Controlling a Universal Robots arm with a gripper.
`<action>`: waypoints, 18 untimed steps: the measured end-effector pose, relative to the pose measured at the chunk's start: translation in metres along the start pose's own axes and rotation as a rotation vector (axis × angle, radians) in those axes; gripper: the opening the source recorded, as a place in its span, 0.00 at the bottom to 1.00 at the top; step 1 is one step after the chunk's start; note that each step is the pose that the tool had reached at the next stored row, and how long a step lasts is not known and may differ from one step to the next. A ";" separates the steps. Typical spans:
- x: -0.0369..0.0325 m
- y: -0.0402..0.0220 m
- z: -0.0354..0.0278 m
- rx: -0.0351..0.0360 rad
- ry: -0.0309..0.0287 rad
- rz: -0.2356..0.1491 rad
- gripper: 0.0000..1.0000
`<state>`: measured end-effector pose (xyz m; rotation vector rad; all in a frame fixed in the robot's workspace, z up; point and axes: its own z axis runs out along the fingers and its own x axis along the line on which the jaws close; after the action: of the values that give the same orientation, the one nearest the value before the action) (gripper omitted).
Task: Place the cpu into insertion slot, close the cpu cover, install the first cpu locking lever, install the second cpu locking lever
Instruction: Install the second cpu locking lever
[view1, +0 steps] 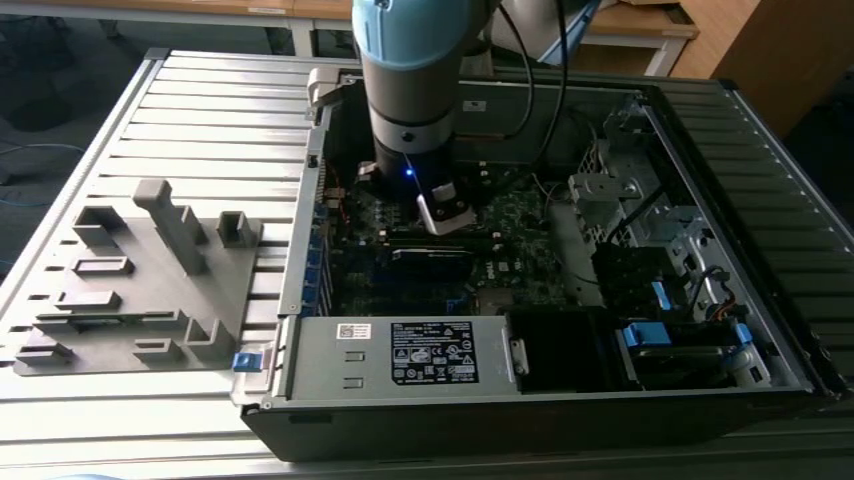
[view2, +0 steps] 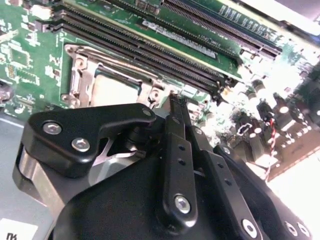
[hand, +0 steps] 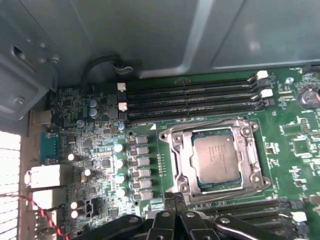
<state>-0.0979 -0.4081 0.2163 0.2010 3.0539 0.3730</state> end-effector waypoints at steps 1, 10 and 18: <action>0.0000 0.0005 -0.0018 0.0042 -0.0006 0.000 0.11; -0.0003 0.0020 -0.0043 0.0885 -0.0111 -0.006 0.11; -0.0178 0.0077 -0.0020 0.0898 -0.0114 -0.005 0.11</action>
<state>-0.0794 -0.4035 0.2209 0.1987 3.0618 0.2338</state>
